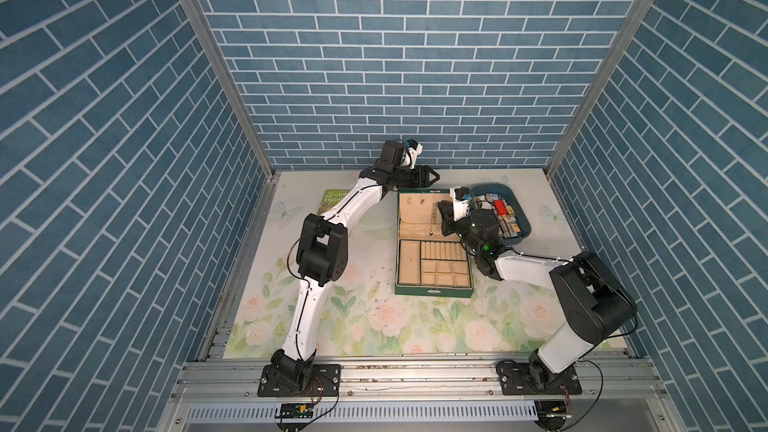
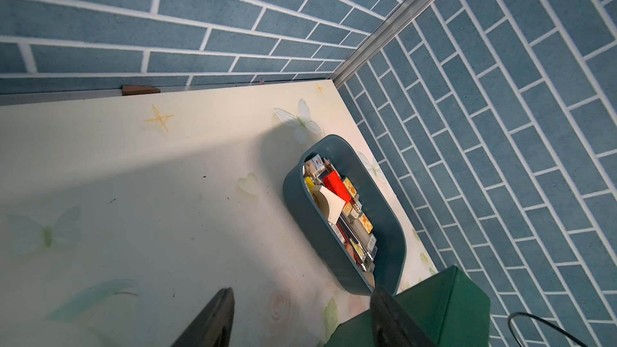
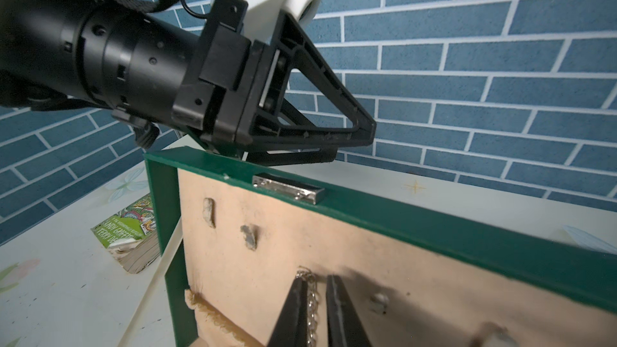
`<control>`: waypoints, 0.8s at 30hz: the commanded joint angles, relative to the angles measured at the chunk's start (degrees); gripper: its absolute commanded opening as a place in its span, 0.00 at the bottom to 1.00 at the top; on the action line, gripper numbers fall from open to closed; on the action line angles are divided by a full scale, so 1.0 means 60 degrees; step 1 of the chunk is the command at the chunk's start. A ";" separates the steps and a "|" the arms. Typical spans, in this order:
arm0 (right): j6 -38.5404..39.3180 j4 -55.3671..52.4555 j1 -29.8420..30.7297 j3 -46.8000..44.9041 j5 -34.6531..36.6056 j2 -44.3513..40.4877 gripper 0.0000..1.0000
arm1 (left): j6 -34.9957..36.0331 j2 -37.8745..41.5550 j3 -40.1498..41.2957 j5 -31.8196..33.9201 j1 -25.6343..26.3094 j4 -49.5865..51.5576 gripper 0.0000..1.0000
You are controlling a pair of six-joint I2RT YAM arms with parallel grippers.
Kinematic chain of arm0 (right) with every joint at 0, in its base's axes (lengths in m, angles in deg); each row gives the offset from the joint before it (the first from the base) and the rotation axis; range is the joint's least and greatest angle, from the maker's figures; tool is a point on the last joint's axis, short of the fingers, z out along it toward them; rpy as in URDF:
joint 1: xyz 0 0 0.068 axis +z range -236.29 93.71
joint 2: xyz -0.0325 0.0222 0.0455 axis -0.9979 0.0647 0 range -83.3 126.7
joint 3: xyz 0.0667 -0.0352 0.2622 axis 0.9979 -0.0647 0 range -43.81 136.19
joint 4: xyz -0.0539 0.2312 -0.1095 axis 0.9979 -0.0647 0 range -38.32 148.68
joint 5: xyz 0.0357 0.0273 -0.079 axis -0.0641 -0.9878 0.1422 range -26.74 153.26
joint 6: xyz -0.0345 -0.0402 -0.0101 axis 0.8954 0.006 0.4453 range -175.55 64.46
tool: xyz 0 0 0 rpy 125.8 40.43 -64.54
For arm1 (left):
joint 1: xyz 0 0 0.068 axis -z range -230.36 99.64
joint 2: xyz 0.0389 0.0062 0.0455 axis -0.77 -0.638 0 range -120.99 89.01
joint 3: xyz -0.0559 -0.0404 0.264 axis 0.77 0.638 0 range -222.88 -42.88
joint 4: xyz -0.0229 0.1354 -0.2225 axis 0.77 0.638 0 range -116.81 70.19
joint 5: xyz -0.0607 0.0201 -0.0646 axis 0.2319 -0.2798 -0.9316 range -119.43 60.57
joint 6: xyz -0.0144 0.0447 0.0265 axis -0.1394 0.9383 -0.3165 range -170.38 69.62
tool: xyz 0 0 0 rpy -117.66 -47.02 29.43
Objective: Put jewelry chain into jewelry box
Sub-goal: Close the fastener on the jewelry box.
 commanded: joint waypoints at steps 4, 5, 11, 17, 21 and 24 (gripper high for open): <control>-0.0277 0.0112 -0.0018 0.0221 0.0008 0.0222 0.17 | 0.0175 0.0250 -0.0187 -0.0070 -0.0012 0.0184 0.68; -0.0277 0.0079 -0.0017 0.0264 0.0054 0.0253 0.17 | 0.0194 0.0264 -0.0170 -0.0081 -0.0012 0.0184 0.68; -0.0232 -0.0043 -0.0017 0.0581 0.0125 0.0486 0.17 | 0.0338 0.0307 -0.0155 -0.0117 -0.0012 0.0278 0.68; -0.0304 -0.0033 -0.0015 0.0728 0.0205 0.0623 0.16 | 0.0428 0.0408 -0.0032 -0.0200 -0.0012 0.0249 0.67; -0.0335 -0.0196 -0.0017 0.0826 0.0357 0.0739 0.16 | 0.0454 0.0456 0.0002 -0.0238 0.0002 0.0228 0.67; -0.0364 -0.0292 -0.0021 0.0864 0.0364 0.0759 0.16 | 0.0477 0.0498 0.0016 -0.0242 0.0002 0.0223 0.67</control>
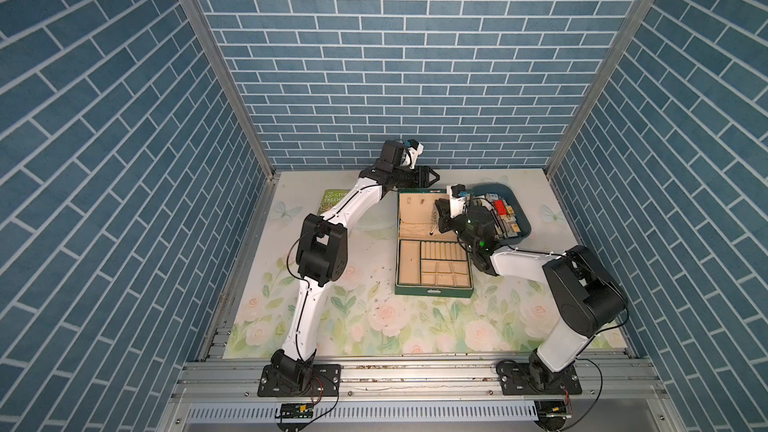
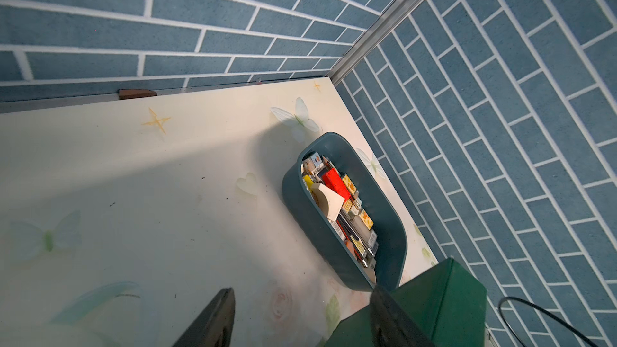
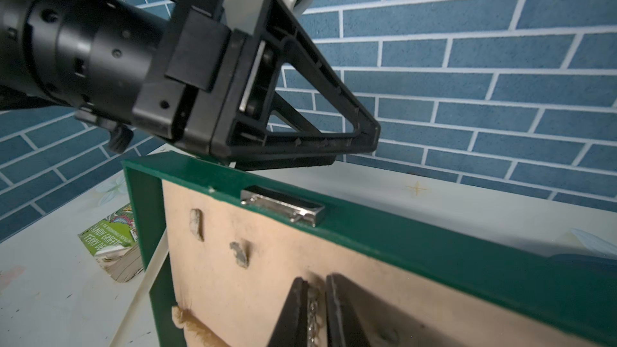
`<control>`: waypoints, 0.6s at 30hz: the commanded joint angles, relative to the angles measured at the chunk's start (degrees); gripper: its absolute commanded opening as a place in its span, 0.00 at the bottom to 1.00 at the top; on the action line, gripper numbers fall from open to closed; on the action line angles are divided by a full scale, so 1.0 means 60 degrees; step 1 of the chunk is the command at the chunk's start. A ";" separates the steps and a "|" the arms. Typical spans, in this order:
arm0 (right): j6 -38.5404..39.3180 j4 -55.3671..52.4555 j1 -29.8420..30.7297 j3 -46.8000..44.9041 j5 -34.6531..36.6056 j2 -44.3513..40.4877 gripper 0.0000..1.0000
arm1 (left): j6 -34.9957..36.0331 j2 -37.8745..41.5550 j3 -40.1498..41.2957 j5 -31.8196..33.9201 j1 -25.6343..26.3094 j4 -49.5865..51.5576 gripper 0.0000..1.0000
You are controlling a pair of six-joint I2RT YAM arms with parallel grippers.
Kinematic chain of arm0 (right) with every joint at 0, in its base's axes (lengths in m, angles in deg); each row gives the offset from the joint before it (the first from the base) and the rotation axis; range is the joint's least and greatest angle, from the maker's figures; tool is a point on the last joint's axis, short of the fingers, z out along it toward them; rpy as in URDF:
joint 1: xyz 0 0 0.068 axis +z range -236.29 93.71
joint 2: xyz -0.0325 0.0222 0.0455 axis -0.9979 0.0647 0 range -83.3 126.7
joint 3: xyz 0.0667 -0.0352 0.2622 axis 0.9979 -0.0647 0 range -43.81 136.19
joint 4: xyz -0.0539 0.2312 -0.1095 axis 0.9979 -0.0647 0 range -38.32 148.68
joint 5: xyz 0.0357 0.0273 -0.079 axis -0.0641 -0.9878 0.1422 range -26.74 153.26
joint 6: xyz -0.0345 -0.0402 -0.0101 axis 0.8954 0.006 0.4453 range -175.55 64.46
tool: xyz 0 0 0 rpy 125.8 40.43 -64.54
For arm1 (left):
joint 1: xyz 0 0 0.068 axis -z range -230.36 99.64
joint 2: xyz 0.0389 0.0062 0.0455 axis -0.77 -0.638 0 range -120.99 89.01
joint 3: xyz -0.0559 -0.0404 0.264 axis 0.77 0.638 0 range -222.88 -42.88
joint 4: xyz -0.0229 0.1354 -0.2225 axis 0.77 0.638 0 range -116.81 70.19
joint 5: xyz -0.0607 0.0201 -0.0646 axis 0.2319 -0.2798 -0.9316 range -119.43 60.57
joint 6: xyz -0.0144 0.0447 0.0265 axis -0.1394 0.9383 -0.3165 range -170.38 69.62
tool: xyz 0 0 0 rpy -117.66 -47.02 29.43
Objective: Put jewelry chain into jewelry box
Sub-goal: Close the fastener on the jewelry box.
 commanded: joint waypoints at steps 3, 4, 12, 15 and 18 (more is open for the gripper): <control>-0.0361 -0.0220 -0.0017 0.0251 0.0149 0.0071 0.16 | 0.0175 0.0467 0.0027 -0.0055 -0.0005 0.0162 0.68; -0.0368 -0.0208 -0.0017 0.0232 0.0096 -0.0014 0.17 | 0.0175 0.0481 0.0008 -0.0013 0.0002 0.0154 0.68; -0.0486 -0.0325 -0.0024 -0.0316 -0.0465 -0.1175 0.25 | 0.0129 0.0428 -0.0642 0.0455 0.0003 0.0349 0.83; -0.0688 -0.0405 -0.0017 -0.0755 -0.0663 -0.1839 0.30 | 0.0035 0.0424 -0.0915 0.0659 -0.0002 0.0385 0.99; -0.0871 -0.0475 -0.0015 -0.1316 -0.0665 -0.2612 0.35 | -0.0028 0.0449 -0.1280 0.1071 0.0002 0.0585 1.00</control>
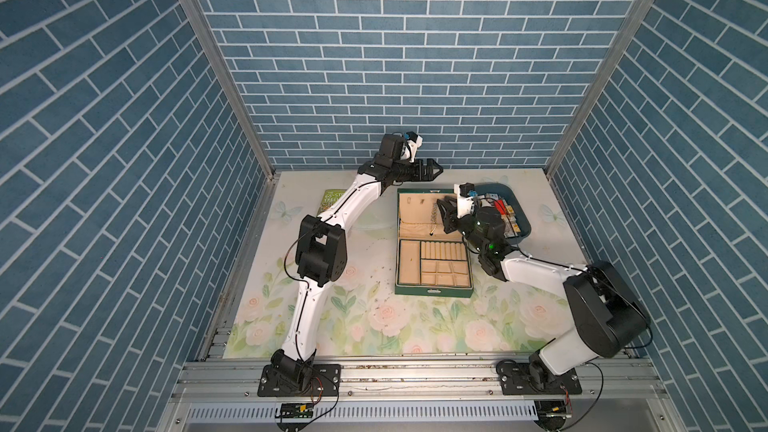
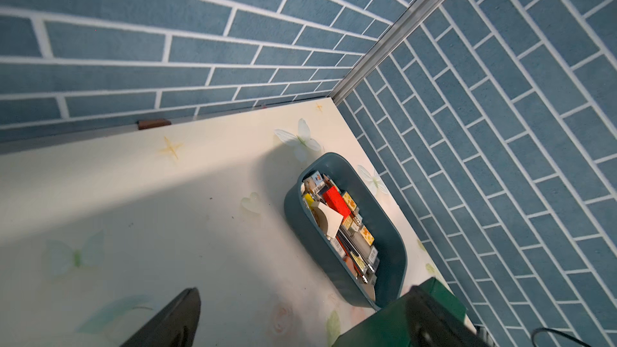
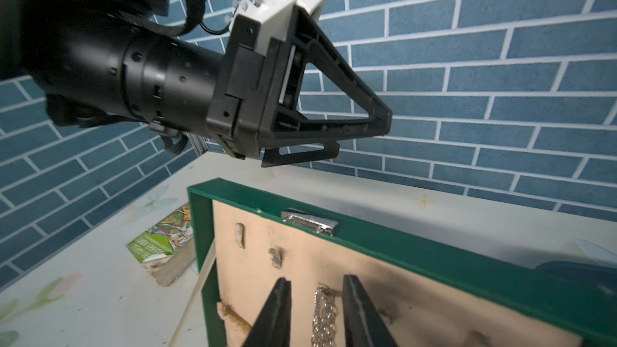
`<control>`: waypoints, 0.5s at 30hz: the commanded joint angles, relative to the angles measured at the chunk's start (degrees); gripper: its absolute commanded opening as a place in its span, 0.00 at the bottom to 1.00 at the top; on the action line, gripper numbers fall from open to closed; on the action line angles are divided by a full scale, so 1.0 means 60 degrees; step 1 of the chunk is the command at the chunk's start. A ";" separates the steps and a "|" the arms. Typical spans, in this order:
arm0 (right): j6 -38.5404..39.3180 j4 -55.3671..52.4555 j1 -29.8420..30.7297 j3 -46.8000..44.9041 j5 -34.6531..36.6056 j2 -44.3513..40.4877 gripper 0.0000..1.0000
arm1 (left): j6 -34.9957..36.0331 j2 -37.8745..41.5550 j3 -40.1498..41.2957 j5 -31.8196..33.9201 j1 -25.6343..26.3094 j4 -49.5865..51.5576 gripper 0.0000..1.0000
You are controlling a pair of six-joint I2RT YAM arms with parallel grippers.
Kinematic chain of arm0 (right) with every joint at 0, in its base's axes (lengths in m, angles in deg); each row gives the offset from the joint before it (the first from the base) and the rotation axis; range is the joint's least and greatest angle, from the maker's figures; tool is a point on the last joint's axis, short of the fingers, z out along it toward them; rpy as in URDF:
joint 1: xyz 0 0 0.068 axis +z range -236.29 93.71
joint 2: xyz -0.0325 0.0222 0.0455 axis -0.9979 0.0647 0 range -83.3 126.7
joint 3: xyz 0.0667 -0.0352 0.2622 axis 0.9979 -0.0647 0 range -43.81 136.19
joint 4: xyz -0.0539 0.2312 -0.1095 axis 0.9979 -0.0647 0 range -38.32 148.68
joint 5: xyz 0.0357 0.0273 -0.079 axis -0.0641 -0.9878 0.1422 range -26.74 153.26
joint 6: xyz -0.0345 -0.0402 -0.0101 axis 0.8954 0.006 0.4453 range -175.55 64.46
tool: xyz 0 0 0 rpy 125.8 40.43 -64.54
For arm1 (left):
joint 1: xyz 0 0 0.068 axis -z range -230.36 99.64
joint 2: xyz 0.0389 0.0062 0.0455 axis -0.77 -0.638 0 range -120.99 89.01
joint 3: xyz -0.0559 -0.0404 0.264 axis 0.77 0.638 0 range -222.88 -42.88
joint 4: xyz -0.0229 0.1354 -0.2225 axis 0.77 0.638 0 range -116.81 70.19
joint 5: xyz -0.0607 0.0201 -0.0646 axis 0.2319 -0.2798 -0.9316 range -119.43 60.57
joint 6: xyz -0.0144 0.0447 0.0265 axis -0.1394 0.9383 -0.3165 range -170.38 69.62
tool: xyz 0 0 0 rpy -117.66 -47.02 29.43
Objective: Put jewelry chain into jewelry box
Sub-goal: Close the fastener on the jewelry box, then reset both arms
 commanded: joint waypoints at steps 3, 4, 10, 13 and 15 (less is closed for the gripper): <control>-0.0308 -0.0574 -0.0014 -0.0713 -0.0491 -0.1713 0.40 | 0.0036 0.0561 -0.0750 0.1121 -0.0012 0.0582 1.00; -0.0224 -0.0802 -0.0004 -0.0802 -0.0480 -0.2109 0.42 | 0.0042 0.0702 -0.0750 0.1420 -0.0012 0.0644 1.00; -0.0541 -0.2717 0.0010 -0.1174 0.1200 -0.4558 0.99 | -0.0162 0.3043 0.1381 0.3067 -0.0034 -0.0292 1.00; -0.1338 -0.2910 0.0012 -0.1719 0.2937 -0.5346 1.00 | -0.0501 0.4606 0.3214 0.4491 -0.0027 -0.1013 1.00; -0.1756 -0.2411 0.0012 -0.2358 0.4272 -0.5838 1.00 | -0.0761 0.5863 0.5011 0.5812 -0.0027 -0.1826 1.00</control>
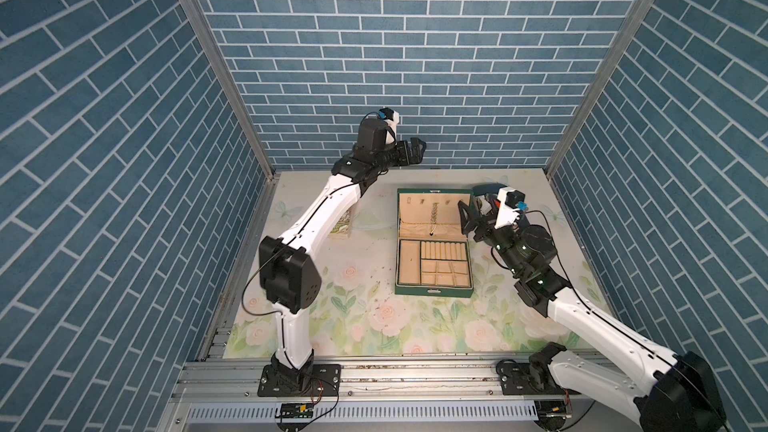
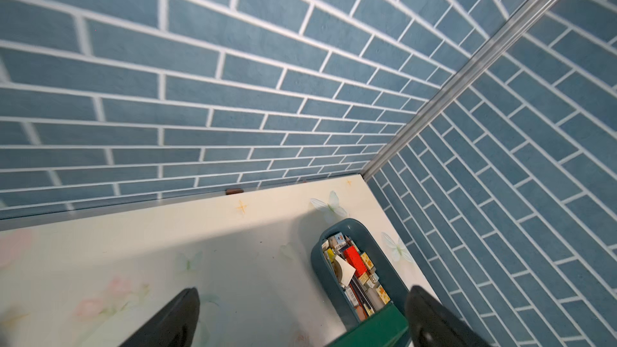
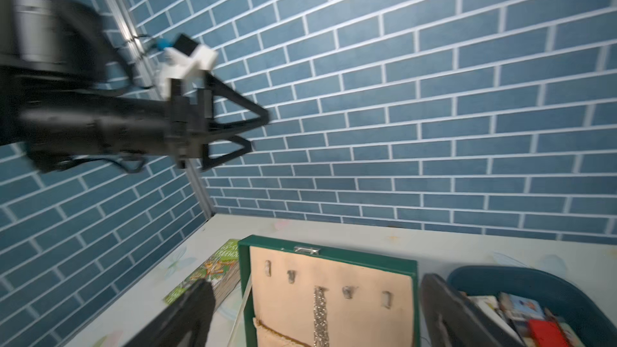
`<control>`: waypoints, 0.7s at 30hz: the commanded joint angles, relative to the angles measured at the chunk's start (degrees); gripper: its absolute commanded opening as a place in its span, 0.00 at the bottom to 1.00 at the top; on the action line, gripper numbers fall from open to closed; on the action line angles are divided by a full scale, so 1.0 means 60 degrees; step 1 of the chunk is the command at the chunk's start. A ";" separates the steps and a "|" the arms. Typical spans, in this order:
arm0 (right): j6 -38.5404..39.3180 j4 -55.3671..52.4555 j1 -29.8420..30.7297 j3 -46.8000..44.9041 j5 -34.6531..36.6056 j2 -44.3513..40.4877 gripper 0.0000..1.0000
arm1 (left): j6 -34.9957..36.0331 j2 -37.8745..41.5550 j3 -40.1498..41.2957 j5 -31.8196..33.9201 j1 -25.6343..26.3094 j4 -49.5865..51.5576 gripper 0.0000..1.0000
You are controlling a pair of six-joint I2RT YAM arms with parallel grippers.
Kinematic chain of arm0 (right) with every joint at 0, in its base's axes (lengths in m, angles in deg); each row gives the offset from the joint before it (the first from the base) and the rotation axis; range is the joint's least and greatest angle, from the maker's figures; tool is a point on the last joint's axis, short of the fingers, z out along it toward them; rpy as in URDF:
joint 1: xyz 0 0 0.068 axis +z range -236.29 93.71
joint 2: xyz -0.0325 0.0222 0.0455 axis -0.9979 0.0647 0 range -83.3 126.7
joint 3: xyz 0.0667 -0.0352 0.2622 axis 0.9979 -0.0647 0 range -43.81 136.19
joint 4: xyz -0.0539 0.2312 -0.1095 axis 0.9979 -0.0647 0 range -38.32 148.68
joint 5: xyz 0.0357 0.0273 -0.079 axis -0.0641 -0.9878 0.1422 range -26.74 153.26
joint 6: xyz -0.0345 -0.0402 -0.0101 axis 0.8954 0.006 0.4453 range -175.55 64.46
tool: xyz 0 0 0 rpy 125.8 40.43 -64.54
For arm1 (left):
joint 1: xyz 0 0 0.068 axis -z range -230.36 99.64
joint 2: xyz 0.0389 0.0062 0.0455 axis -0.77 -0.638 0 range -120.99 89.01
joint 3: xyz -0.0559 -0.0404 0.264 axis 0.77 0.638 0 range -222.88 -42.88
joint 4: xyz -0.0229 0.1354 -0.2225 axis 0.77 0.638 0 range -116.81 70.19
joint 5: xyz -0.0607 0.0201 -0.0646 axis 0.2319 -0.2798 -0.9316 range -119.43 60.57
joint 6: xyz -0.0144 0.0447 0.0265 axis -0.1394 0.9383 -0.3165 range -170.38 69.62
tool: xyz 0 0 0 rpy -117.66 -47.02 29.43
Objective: Put jewelry chain into jewelry box
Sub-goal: Reset both arms
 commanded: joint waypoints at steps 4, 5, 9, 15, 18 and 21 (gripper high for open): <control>-0.0359 0.1816 -0.0024 -0.2275 0.4001 -0.0801 1.00 | -0.0950 0.3784 0.6091 0.4556 -0.0001 -0.4058 0.99; -0.0420 0.2165 -0.0038 -0.2514 0.4324 -0.0768 1.00 | -0.0821 0.4572 0.7325 0.5084 0.0013 -0.5194 1.00; 0.0413 0.3650 -0.0168 -0.3272 0.4643 -0.0272 1.00 | 0.0489 0.6809 1.0575 0.6535 0.0050 -0.7220 1.00; 0.2393 0.4729 -0.0895 -0.3667 0.3519 0.0798 1.00 | 0.2694 0.7847 1.2832 0.7639 -0.0018 -0.6993 1.00; 0.3227 0.4834 -0.1672 -0.3789 0.2573 0.1149 1.00 | 0.4633 0.7933 1.4152 0.6951 -0.0125 -0.8396 1.00; 0.3223 0.4612 -0.2511 -0.3895 0.1870 0.1431 1.00 | 0.5639 0.7576 1.5016 0.6253 -0.0476 -0.9403 1.00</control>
